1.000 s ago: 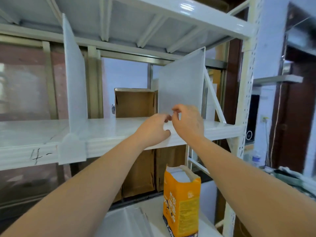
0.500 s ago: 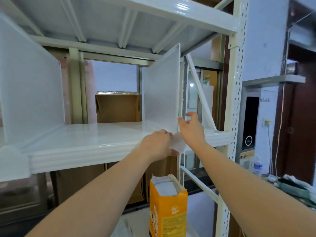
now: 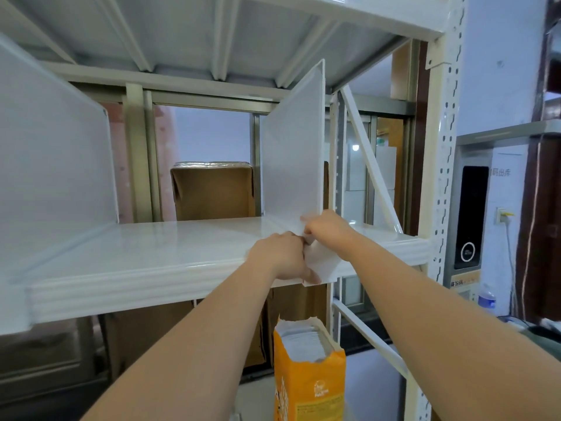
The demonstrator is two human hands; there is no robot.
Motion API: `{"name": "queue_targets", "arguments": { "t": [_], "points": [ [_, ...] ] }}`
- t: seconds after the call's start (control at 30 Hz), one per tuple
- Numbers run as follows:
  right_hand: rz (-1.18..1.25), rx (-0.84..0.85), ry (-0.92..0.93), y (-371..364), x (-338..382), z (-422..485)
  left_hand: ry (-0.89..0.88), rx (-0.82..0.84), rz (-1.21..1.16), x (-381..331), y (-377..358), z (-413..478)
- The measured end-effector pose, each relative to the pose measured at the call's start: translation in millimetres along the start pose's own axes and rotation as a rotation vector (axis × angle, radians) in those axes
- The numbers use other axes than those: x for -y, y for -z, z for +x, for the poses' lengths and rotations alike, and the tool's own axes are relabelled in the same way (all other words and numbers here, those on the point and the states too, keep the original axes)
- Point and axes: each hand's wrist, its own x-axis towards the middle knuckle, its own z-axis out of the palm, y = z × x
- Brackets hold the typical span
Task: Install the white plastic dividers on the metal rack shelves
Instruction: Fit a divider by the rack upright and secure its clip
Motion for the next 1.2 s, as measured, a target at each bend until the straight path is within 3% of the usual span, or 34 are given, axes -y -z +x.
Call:
{"name": "queue_targets", "arguments": {
  "t": [0.37, 0.67, 0.9, 1.2],
  "points": [
    [-0.145, 0.066, 0.092, 1, -8, 4, 0.003, -0.053, -0.044, 0, -3, -2],
    [-0.088, 0.056, 0.13, -3, -12, 7, -0.001, -0.076, -0.011, 0, -5, -3],
    [-0.215, -0.07, 0.119, -15, -20, 19, -0.011, -0.106, 0.016, -1, -5, -5],
    [-0.022, -0.297, 0.215, -23, -29, 10, -0.047, -0.073, 0.028, 1, -5, -2]
  ]
}}
